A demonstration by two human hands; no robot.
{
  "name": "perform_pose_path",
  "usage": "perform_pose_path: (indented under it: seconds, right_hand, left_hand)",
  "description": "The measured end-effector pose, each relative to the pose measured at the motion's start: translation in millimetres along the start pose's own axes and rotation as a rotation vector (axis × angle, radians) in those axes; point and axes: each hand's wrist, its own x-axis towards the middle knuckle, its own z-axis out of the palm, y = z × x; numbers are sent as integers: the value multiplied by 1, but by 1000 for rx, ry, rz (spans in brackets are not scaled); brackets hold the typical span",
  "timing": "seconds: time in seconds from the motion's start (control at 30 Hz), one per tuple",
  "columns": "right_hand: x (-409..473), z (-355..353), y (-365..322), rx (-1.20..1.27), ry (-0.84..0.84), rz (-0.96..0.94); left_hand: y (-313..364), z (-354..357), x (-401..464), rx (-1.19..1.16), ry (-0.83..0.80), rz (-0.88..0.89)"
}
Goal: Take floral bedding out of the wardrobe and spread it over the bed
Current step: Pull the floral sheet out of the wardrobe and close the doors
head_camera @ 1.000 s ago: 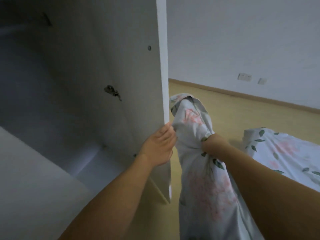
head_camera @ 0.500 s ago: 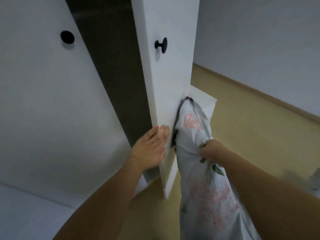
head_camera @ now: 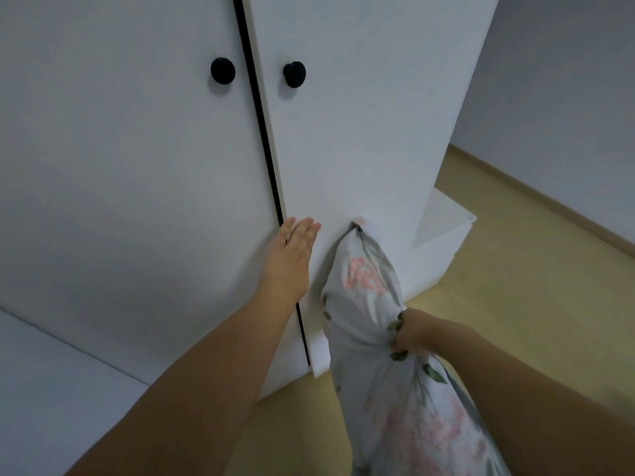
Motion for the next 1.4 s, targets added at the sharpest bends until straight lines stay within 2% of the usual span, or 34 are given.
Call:
perform_pose_path:
  seconds: [0.43, 0.53, 0.6, 0.73, 0.83, 0.93, 1.03, 1.17, 1.4]
  right_hand:
    - [25, -1, -17, -90, 7, -41]
    - [23, -1, -16, -99, 9, -46]
    - [20, -2, -13, -102, 17, -52]
    - [12, -1, -3, -127, 7, -52]
    - [5, 2, 4, -138, -1, -70]
    - [-2, 3, 9, -250, -2, -135]
    - [-3, 1, 11, -336, -12, -180]
    - [4, 4, 4, -391, 10, -229]
    - [30, 22, -40, -435, 3, -371]
  left_hand:
    - [-20, 12, 21, -103, -65, 15]
    - [-15, 5, 20, -258, -58, 7]
    - [-10, -1, 23, -429, -29, 93]
    - [-2, -18, 35, -629, -79, 473]
    - [16, -33, 44, -587, -124, 558]
    - [38, -39, 43, -561, -108, 594]
    - [52, -36, 36, -574, -141, 588]
    - [57, -13, 14, -754, -376, 518]
    - [52, 44, -45, -970, -604, 176]
